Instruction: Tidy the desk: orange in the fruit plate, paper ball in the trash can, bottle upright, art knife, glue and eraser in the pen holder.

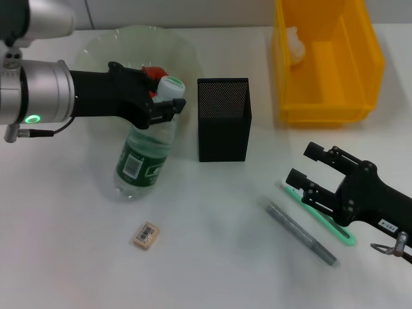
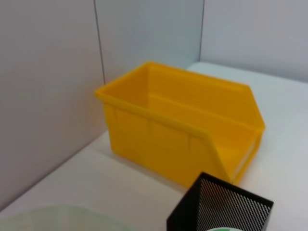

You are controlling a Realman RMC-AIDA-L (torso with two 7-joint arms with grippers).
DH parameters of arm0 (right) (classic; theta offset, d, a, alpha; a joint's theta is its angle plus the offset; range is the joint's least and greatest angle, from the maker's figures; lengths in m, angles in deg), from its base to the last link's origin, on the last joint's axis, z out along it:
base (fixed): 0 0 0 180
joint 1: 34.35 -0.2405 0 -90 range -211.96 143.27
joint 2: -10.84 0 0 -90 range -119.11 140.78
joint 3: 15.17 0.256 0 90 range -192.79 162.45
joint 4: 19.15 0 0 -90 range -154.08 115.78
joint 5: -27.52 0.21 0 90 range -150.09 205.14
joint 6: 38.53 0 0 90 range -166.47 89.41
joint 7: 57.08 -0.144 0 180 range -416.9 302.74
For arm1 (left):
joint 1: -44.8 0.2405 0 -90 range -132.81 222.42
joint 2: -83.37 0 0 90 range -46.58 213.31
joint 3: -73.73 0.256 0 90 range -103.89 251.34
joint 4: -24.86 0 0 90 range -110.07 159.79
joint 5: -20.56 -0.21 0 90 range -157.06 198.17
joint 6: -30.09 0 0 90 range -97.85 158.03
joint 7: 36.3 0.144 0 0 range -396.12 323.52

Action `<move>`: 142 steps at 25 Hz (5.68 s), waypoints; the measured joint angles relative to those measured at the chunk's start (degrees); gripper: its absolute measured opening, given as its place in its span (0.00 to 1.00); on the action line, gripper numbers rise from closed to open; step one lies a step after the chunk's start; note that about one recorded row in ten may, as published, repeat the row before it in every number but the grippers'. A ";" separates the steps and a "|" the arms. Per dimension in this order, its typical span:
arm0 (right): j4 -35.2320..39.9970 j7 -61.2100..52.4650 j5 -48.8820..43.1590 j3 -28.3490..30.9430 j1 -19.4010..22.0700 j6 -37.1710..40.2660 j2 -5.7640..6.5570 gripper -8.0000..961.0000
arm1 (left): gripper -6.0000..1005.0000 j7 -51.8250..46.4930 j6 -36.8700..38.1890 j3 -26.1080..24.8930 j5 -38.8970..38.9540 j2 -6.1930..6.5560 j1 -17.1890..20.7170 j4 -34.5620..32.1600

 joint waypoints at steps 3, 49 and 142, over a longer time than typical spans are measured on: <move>-0.08 0.03 0.00 0.00 -0.09 -0.04 -0.02 0.72 | 0.45 0.29 -0.21 -0.45 0.70 0.01 0.44 0.01; -0.39 0.18 0.01 -0.09 -1.23 -0.61 0.00 0.72 | 0.48 11.03 -1.50 -5.49 10.03 0.15 3.28 5.50; 36.68 -41.72 -6.98 4.03 1.72 16.69 2.81 0.72 | 0.80 56.29 25.86 -12.79 34.65 0.41 2.98 45.35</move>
